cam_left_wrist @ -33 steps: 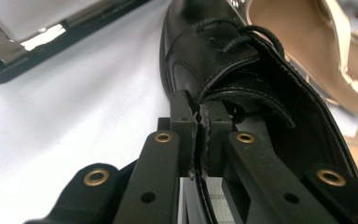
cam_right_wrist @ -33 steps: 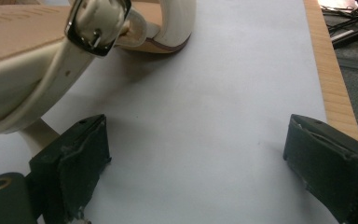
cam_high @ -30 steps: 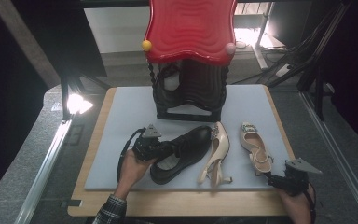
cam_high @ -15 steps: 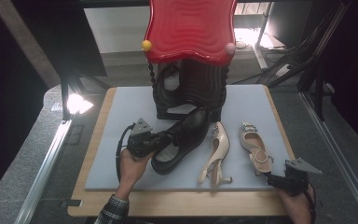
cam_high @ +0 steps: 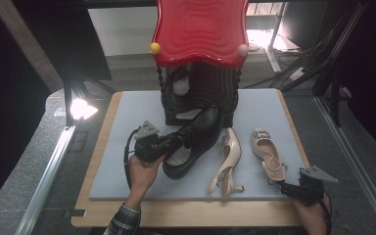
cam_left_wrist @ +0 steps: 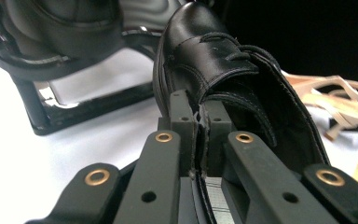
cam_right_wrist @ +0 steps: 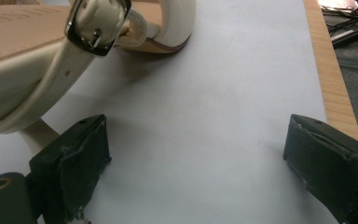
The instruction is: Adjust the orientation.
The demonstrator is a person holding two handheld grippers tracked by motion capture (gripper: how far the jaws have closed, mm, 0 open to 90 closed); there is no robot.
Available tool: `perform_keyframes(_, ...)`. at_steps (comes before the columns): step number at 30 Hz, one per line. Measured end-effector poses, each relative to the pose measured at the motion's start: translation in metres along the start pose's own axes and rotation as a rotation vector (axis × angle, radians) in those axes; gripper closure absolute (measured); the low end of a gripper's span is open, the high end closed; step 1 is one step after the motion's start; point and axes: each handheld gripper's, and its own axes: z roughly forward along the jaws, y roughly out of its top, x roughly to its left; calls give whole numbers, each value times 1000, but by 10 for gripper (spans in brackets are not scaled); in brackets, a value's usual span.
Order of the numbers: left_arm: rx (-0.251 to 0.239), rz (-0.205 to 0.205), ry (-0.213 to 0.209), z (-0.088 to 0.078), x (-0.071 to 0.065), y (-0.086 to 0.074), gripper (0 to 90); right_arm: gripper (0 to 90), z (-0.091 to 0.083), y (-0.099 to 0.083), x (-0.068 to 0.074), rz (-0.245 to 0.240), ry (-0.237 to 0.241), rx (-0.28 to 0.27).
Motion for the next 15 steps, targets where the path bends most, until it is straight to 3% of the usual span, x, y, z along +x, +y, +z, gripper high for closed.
perform_keyframes(6,-67,-55,28,12,1,7,863,67,0,0,0,0,0,0)
perform_keyframes(15,-158,-99,105,38,-5,24,862,67,0,0,0,0,0,-1)
